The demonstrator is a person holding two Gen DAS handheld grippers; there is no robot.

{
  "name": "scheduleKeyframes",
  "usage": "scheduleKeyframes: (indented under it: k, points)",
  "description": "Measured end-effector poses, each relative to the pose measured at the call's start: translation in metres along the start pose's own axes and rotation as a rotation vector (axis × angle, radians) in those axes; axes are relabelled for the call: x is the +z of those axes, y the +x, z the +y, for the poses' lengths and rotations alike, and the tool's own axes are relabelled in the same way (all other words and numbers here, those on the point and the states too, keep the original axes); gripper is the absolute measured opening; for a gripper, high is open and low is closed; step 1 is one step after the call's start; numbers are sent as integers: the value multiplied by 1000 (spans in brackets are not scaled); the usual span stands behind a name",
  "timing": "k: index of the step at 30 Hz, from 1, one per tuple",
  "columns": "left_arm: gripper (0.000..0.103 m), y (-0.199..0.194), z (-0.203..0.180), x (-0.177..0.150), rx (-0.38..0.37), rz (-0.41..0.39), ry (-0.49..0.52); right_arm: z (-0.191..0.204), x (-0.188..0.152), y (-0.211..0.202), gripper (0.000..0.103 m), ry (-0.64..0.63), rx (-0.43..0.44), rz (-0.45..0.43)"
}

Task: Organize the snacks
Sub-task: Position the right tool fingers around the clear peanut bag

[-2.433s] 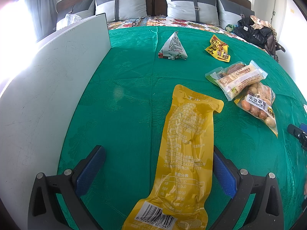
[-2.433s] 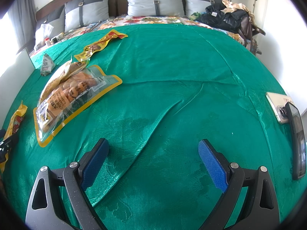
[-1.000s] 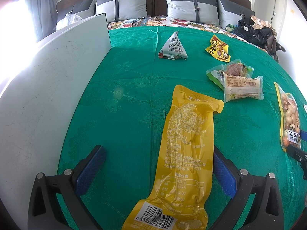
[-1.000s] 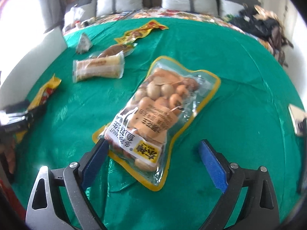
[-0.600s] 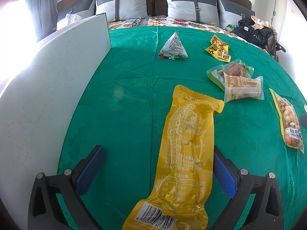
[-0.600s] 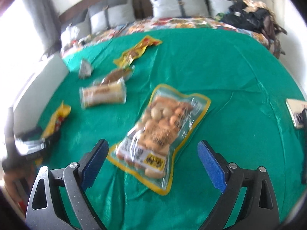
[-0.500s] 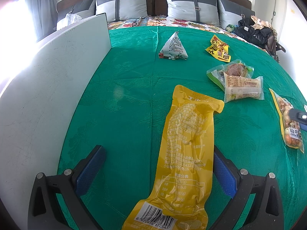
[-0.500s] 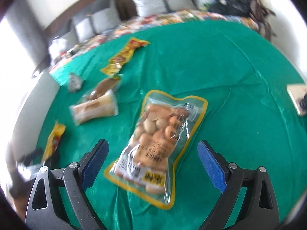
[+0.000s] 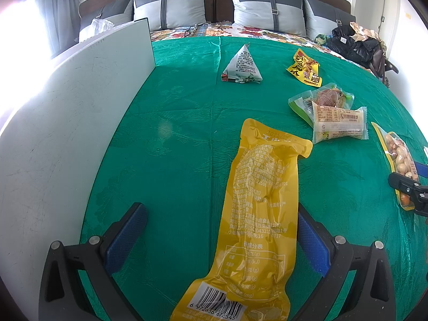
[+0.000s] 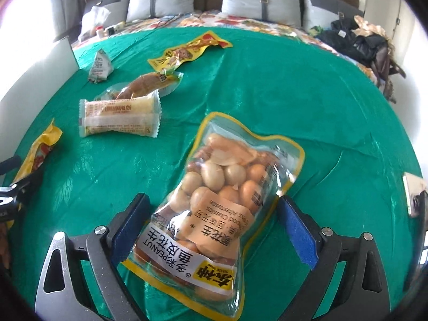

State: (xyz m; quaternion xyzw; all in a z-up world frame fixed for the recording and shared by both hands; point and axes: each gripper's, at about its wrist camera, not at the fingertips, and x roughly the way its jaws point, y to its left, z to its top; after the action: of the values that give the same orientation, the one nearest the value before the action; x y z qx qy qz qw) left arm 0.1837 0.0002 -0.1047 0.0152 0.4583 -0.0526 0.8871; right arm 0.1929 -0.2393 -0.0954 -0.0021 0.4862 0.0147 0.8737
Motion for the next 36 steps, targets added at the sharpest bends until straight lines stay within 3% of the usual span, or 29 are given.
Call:
scheduleKeyframes:
  k: [5, 28, 31, 33, 36]
  points:
    - [103, 0, 0, 0, 0, 0, 0, -6, -4, -5, 97, -20, 20, 34]
    - [103, 0, 1, 0, 0, 0, 0, -7, 0, -5, 98, -22, 23, 39]
    - [103, 0, 0, 0, 0, 0, 0, -5, 4, -9, 97, -33, -17, 57]
    - [103, 0, 1, 0, 0, 0, 0, 0, 5, -14, 97, -62, -62, 23]
    - [103, 0, 0, 0, -1, 0, 0, -1, 6, -13, 97, -62, -59, 22]
